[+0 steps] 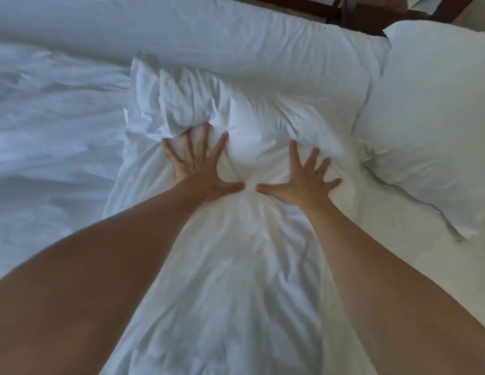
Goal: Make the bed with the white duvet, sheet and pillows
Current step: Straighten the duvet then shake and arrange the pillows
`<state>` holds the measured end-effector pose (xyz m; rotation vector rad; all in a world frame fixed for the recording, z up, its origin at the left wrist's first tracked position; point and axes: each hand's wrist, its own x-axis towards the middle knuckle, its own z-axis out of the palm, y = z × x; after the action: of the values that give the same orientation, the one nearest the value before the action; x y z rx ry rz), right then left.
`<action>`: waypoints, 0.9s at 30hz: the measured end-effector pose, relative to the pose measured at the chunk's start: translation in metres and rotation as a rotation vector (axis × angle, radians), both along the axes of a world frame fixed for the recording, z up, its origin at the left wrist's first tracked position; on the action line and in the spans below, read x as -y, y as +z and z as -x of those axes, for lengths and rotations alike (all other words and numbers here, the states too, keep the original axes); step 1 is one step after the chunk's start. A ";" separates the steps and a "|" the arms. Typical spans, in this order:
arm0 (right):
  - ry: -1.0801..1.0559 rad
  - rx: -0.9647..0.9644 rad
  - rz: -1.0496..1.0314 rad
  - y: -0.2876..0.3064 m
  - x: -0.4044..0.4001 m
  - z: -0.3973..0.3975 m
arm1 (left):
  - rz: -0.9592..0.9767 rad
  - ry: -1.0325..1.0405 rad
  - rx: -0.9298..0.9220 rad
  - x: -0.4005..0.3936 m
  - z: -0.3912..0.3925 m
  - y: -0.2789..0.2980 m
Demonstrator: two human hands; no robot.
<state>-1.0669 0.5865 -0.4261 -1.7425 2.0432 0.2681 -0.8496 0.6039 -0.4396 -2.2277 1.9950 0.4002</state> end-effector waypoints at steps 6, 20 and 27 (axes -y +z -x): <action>0.068 0.011 -0.042 -0.062 0.036 0.005 | -0.191 -0.044 0.017 0.048 0.002 -0.055; 0.109 -0.025 0.048 -0.106 -0.031 -0.007 | -0.075 -0.117 0.157 -0.027 -0.002 -0.103; 0.032 -0.019 0.041 -0.075 -0.175 -0.020 | -0.106 -0.175 0.160 -0.163 -0.005 -0.068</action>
<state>-1.0473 0.7611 -0.5013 -1.8048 2.0493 0.2552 -0.8448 0.7667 -0.5078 -1.9392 2.0132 0.2901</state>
